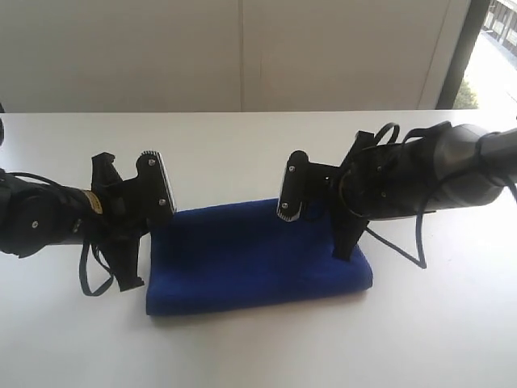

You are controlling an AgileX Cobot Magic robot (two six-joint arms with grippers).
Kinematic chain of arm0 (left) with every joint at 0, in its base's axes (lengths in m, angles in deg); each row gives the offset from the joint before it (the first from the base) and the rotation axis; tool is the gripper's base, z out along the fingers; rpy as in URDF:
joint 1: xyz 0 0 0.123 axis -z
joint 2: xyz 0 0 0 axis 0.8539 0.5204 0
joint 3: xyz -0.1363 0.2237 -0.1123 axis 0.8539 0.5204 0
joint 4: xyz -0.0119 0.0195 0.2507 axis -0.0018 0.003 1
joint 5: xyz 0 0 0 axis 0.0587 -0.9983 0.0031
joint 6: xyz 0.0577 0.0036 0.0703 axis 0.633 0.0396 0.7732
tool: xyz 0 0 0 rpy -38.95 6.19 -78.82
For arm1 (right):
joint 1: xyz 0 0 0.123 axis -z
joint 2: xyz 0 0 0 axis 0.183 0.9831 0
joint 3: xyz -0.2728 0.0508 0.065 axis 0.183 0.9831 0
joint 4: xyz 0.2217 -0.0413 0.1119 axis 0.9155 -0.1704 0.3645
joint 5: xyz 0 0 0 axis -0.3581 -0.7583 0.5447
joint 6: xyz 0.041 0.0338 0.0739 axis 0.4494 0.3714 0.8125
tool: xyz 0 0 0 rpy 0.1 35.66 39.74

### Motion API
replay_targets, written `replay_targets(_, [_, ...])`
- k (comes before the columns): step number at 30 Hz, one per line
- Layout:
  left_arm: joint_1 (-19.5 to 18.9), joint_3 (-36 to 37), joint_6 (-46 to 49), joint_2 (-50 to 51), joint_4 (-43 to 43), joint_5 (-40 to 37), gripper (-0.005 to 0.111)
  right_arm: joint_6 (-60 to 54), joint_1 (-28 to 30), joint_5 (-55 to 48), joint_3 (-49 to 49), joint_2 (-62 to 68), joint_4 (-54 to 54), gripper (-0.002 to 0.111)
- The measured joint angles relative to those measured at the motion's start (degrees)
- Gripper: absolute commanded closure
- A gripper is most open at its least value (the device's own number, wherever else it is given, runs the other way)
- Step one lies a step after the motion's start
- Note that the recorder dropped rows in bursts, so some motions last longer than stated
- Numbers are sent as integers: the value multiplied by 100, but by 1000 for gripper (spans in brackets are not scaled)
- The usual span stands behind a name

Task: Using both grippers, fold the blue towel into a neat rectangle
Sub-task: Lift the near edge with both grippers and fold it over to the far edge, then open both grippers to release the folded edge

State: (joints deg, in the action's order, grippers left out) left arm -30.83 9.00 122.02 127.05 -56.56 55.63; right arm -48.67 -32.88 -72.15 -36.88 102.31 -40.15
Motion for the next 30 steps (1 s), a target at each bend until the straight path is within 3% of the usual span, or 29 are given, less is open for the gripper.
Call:
replay_targets(14, [-58,0,23,734,11,914,107,209,239,336,-210,598,-85,108])
replay_targets(17, [-58,0,23,828,11,979,98,378,239,338,-250,732,-108,104])
replay_targets(19, [-58,0,33,857,11,1016,86,434,239,338,-276,806,-135,93])
replay_targets(24, [-58,0,88,960,11,1105,44,467,249,308,-313,831,-275,50])
replay_targets(27, [-58,0,161,983,-12,1342,33,478,272,146,-352,808,-422,36])
replay_targets(30, [-65,0,209,983,-56,1540,32,490,274,-73,-356,746,-516,35])
